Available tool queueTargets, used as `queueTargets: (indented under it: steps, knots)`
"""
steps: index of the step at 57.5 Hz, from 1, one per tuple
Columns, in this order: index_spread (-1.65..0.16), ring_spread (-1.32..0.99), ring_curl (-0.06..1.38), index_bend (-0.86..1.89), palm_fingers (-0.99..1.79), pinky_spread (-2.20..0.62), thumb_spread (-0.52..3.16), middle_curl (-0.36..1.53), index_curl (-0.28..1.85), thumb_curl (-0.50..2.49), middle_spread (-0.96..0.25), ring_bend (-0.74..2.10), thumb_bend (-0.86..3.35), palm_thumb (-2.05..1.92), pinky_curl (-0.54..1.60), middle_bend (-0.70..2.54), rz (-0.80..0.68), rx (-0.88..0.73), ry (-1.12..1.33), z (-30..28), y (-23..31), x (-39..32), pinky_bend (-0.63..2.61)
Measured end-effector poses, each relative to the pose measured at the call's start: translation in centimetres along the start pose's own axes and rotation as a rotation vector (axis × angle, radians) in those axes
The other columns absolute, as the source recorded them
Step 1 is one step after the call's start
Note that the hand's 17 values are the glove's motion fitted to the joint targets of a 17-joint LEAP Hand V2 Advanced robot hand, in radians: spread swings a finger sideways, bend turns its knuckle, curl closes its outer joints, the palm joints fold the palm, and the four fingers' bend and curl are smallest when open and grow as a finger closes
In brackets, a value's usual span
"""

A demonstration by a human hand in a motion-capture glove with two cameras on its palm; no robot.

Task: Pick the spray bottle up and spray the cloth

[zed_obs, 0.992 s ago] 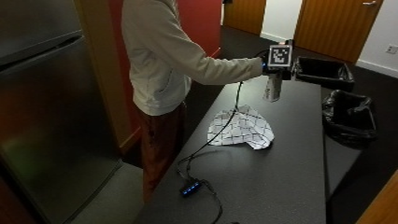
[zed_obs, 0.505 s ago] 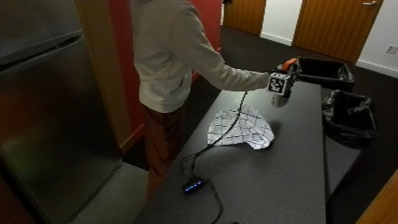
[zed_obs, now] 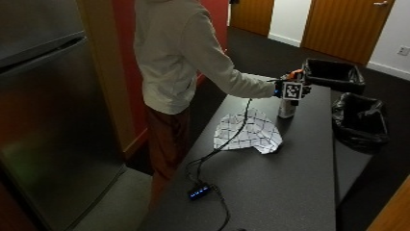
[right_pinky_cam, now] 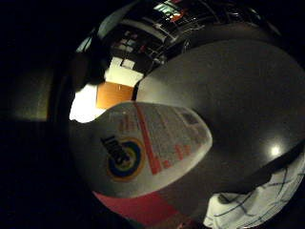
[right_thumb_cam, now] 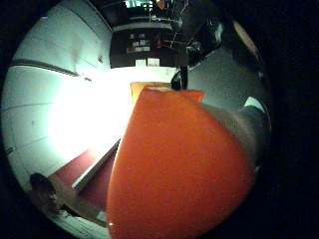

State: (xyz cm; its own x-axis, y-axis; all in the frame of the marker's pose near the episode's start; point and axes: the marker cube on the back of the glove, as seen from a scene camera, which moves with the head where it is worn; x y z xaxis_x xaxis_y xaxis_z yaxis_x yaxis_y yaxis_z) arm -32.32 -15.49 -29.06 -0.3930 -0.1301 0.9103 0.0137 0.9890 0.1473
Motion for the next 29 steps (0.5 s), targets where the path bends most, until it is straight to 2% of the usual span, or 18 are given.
queueTargets:
  steps: [3, 5, 10, 17, 21, 29]
  knots:
    - [-0.26, -0.15, 0.45, 0.08, 0.55, -0.05, 0.65, 0.44, 0.45, 0.69, -0.12, 0.48, -0.07, 0.75, 0.43, 0.36, -0.01, 0.026, -0.067, -1.2, -0.5, -0.7, 0.44]
    - [-0.28, -0.14, 0.43, 0.05, 0.42, -0.02, 0.7, 0.42, 0.4, 0.65, -0.11, 0.44, -0.08, 0.7, 0.42, 0.3, -0.012, -0.043, -0.085, -1.8, 0.4, -0.7, 0.47]
    - [-0.32, -0.14, 0.39, 0.05, 0.3, 0.03, 0.79, 0.39, 0.33, 0.58, -0.09, 0.43, -0.07, 0.61, 0.41, 0.22, -0.023, -0.123, -0.077, -3.8, 1.8, -0.1, 0.51]
    - [-0.34, -0.13, 0.36, 0.09, 0.26, 0.07, 0.84, 0.37, 0.28, 0.51, -0.07, 0.42, -0.06, 0.54, 0.39, 0.19, -0.041, -0.154, -0.098, -6.2, 3.4, -0.3, 0.54]
    - [-0.35, -0.13, 0.36, 0.1, 0.24, 0.08, 0.85, 0.37, 0.26, 0.47, -0.07, 0.42, -0.05, 0.52, 0.39, 0.19, -0.056, -0.08, -0.037, -8.5, 3.1, 0.3, 0.54]
    - [-0.35, -0.13, 0.35, 0.11, 0.24, 0.09, 0.87, 0.36, 0.24, 0.43, -0.06, 0.43, -0.04, 0.51, 0.38, 0.19, -0.118, -0.259, -0.09, -11.7, 7.4, -1.8, 0.54]
